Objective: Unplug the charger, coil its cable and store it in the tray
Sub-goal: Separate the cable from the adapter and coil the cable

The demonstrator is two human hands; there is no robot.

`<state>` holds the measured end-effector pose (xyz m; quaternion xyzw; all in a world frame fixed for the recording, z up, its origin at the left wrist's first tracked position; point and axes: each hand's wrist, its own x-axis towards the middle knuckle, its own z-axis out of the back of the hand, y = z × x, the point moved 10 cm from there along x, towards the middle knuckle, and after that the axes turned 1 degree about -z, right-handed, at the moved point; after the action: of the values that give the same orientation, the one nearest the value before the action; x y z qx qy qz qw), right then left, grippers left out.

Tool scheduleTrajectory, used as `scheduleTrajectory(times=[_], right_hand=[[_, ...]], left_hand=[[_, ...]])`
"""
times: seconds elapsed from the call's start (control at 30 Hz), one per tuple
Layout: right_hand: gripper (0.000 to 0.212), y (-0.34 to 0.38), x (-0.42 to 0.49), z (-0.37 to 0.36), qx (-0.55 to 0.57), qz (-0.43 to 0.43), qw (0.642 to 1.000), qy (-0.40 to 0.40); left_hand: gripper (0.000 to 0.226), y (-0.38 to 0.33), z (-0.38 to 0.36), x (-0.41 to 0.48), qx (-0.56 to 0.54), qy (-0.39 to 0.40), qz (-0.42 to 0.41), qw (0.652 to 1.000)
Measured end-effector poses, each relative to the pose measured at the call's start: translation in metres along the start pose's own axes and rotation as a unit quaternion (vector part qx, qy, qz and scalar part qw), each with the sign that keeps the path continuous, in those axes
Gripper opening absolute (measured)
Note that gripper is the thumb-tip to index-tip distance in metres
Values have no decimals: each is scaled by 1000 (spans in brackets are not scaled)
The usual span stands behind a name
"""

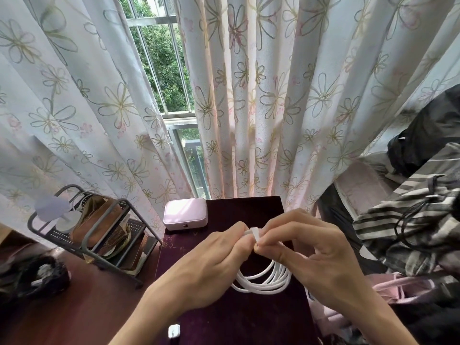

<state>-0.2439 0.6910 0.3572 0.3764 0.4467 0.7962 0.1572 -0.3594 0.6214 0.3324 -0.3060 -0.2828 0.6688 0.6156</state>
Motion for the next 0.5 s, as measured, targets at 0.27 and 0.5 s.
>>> scheduleTrajectory(times=[0.27, 0.5], right_hand=[[7, 8, -2, 2, -88, 24, 995, -34], [45, -37, -2, 7, -29, -146, 989, -10]], left_hand=[[42, 2, 6, 1, 1, -30, -11, 999], [41, 8, 7, -4, 31, -28, 3, 999]])
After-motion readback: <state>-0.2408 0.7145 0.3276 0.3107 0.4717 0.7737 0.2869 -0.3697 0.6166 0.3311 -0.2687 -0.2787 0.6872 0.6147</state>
